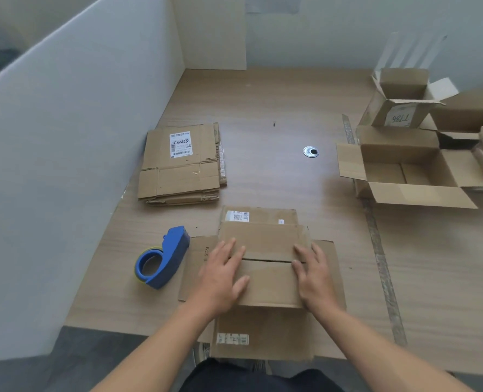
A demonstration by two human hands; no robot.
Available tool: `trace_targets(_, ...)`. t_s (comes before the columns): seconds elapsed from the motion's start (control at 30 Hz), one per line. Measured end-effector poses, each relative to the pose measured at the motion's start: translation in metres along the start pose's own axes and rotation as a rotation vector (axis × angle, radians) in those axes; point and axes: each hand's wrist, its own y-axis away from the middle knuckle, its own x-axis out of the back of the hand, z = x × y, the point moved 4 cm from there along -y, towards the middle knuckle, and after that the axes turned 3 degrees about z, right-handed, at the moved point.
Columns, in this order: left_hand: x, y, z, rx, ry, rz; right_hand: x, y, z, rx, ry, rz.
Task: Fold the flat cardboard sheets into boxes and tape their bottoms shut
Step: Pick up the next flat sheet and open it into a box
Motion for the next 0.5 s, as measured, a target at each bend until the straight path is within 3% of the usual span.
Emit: trace_targets(0.5,-0.009,0.002,-0.025,0.188,0.214,0.065,-0.024,-0.001,-0.012,0.028,0.042,0.037)
